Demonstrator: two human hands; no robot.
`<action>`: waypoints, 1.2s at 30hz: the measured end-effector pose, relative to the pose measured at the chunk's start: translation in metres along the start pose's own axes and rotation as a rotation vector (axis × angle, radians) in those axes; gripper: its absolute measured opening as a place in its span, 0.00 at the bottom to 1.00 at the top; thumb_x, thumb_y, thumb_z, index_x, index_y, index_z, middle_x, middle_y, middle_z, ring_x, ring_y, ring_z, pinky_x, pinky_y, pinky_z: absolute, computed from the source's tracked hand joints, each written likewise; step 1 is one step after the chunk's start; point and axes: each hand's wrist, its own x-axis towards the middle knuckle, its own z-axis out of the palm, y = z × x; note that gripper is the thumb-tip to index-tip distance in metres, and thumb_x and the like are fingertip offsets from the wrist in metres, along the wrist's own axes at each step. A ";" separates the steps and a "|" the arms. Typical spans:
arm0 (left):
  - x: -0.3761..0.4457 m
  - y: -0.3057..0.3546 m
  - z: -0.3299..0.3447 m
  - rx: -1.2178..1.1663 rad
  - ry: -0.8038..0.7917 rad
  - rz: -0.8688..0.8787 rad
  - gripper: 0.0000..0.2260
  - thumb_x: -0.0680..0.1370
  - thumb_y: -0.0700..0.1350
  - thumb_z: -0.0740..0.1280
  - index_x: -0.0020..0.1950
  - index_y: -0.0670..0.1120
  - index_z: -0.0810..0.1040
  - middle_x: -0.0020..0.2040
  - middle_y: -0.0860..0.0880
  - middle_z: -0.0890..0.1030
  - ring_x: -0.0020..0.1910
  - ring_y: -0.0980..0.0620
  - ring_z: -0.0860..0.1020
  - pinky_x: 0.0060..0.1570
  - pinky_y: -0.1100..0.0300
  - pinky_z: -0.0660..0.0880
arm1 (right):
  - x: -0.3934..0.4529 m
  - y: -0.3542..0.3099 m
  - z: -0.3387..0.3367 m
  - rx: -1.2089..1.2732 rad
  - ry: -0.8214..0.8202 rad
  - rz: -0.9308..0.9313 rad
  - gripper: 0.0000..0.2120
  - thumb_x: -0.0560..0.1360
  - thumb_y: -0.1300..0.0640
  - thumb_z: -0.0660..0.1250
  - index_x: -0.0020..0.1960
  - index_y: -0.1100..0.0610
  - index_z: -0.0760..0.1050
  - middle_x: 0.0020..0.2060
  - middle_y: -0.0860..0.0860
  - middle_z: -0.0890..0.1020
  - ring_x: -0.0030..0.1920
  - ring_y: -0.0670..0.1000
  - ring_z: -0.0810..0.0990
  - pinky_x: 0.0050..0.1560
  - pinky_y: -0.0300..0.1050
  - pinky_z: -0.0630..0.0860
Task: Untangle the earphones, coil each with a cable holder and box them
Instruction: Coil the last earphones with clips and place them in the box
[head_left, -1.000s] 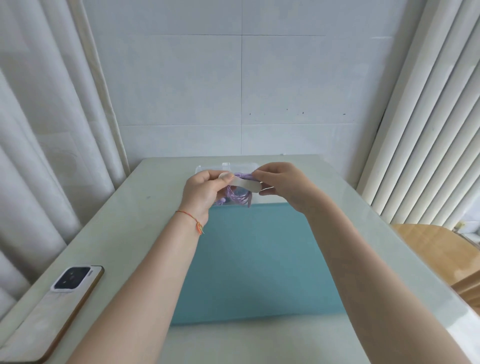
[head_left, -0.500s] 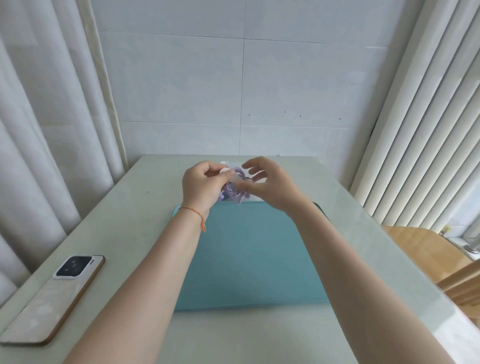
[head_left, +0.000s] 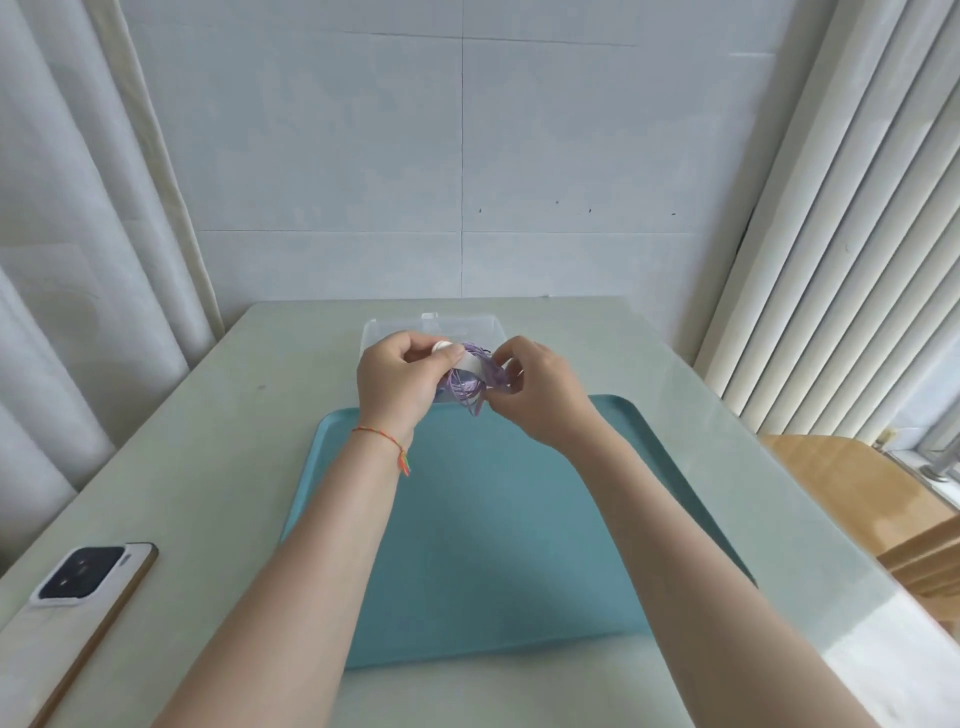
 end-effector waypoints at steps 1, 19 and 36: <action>0.001 -0.003 0.001 0.003 0.003 -0.002 0.03 0.70 0.41 0.76 0.40 0.45 0.83 0.34 0.50 0.81 0.31 0.57 0.77 0.37 0.61 0.77 | 0.002 0.002 0.001 -0.007 0.005 0.009 0.10 0.71 0.61 0.68 0.52 0.57 0.75 0.45 0.54 0.79 0.40 0.51 0.75 0.30 0.30 0.64; 0.015 -0.017 -0.009 0.006 -0.116 0.032 0.04 0.72 0.39 0.75 0.40 0.46 0.82 0.35 0.49 0.81 0.34 0.53 0.77 0.36 0.63 0.76 | 0.012 0.020 0.000 0.799 -0.103 0.344 0.07 0.78 0.63 0.65 0.55 0.63 0.75 0.38 0.58 0.81 0.35 0.53 0.81 0.43 0.46 0.82; 0.012 -0.020 -0.002 0.002 -0.061 0.080 0.04 0.71 0.38 0.75 0.40 0.46 0.82 0.38 0.52 0.83 0.33 0.60 0.77 0.37 0.68 0.74 | 0.013 0.020 0.001 0.849 -0.100 0.361 0.08 0.80 0.59 0.63 0.49 0.64 0.77 0.41 0.61 0.79 0.36 0.55 0.82 0.42 0.44 0.81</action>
